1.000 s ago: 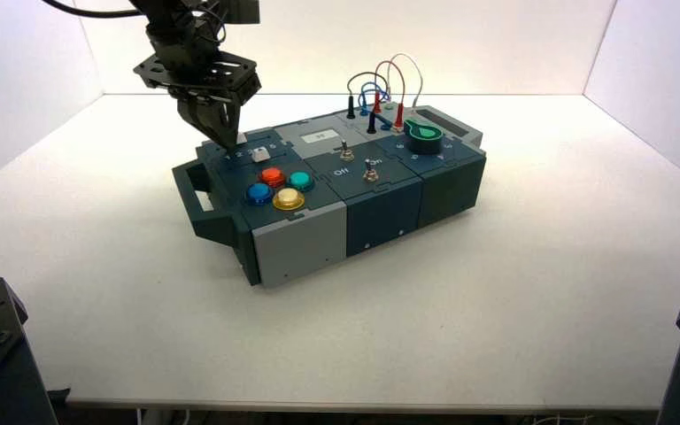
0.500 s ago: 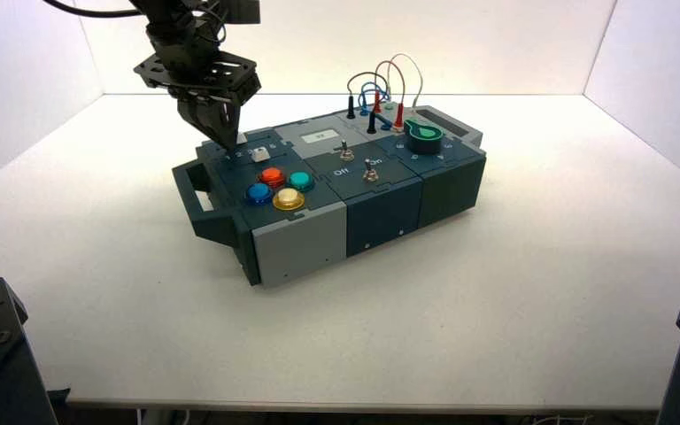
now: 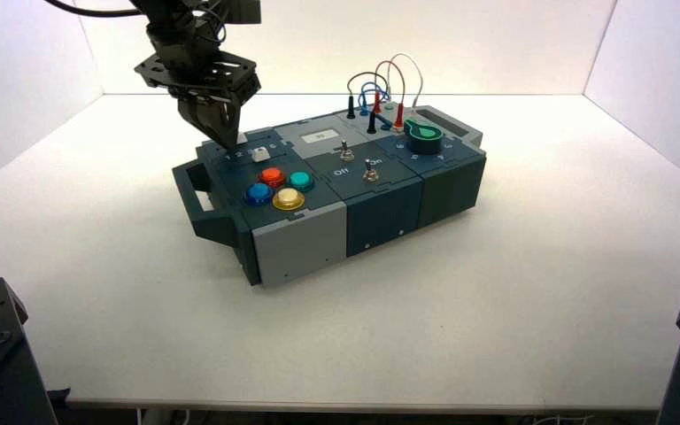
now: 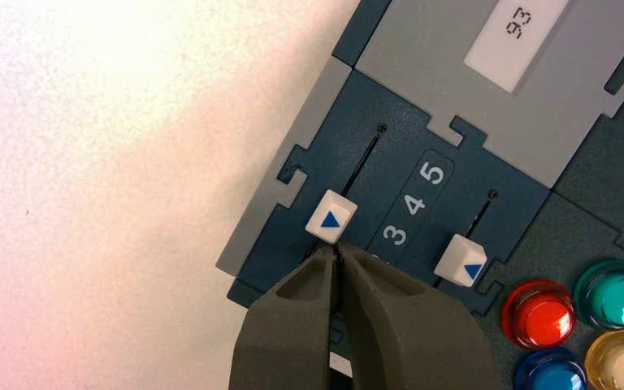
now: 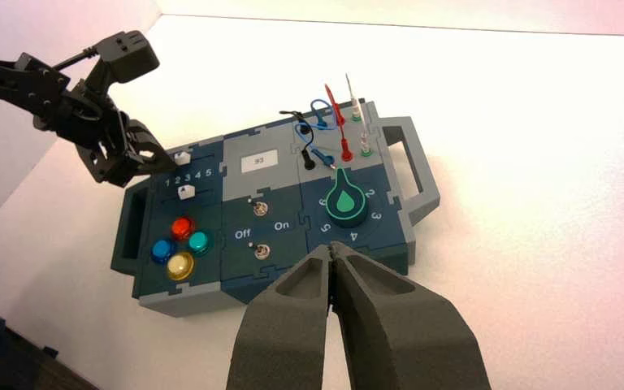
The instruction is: Move the top slider to position 3.
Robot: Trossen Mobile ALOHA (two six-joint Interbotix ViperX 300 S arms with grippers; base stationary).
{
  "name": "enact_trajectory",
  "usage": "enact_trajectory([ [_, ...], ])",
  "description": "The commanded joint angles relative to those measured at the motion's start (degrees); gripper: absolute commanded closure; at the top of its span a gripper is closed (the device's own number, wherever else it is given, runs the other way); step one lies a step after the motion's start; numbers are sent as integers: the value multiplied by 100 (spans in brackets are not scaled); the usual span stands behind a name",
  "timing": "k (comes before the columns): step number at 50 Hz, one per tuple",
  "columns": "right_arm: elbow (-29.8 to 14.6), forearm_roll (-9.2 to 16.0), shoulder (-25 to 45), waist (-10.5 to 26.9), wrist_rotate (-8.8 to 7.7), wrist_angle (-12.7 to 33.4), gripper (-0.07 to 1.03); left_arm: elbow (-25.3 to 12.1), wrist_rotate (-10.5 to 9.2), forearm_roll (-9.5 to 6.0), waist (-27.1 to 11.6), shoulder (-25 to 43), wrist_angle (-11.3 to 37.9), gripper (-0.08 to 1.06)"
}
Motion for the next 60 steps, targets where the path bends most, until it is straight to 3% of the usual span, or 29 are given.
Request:
enact_trajectory([
  [1,-79,-9,18,0,0,-62,99,-211,53,9,26,-79,-35,101],
  [60,-70,-9,18,0,0,-53,99,-229,176,9,26,-9,-9,101],
])
